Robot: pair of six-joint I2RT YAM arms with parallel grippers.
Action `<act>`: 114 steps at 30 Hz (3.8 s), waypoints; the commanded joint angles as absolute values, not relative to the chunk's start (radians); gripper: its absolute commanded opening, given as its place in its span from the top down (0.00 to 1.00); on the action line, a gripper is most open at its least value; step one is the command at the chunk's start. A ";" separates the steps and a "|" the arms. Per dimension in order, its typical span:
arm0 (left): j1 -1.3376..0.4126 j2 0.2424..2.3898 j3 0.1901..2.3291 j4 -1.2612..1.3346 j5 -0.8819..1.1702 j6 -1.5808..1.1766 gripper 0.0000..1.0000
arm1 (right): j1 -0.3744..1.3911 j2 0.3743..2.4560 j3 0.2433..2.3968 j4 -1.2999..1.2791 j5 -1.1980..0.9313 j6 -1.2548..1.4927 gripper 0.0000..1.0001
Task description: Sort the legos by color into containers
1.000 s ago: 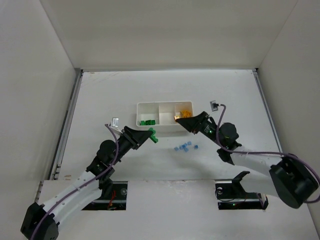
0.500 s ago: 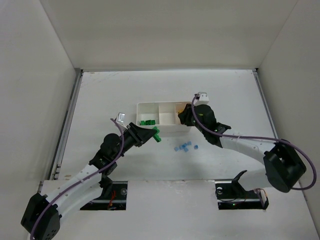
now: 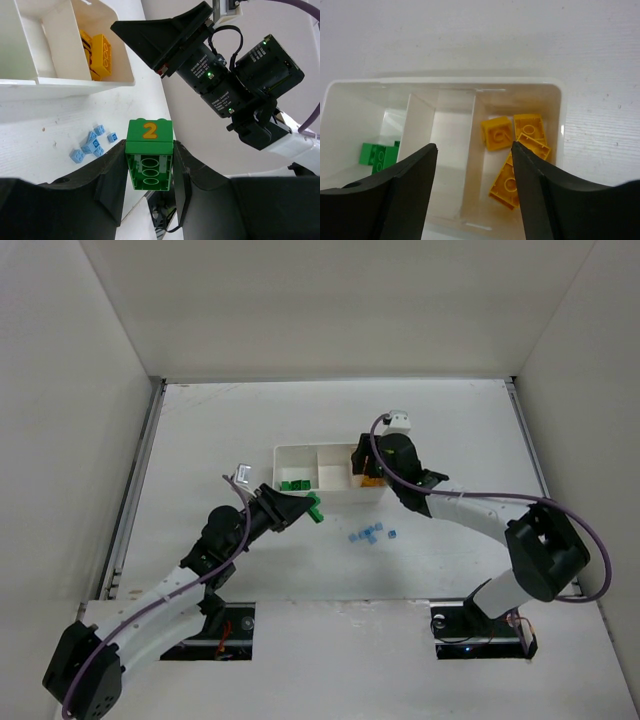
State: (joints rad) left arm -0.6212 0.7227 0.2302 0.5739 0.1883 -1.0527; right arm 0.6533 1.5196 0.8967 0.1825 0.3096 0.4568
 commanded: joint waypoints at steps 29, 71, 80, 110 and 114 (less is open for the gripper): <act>-0.567 0.654 0.138 0.954 0.782 -1.595 0.72 | 0.749 0.956 0.583 0.515 -0.718 0.299 0.30; -0.680 0.790 0.150 1.141 0.738 -1.698 0.69 | 0.913 1.048 0.653 0.531 -0.767 0.153 0.62; -0.683 0.802 0.152 1.169 0.729 -1.700 0.69 | 0.913 1.065 0.647 0.529 -0.775 0.175 0.58; -0.645 0.795 0.123 1.141 0.716 -1.649 0.42 | 0.871 1.034 0.621 0.514 -0.686 0.204 0.71; -0.648 0.792 0.127 1.129 0.718 -1.629 0.40 | 0.855 1.045 0.614 0.514 -0.640 0.203 0.71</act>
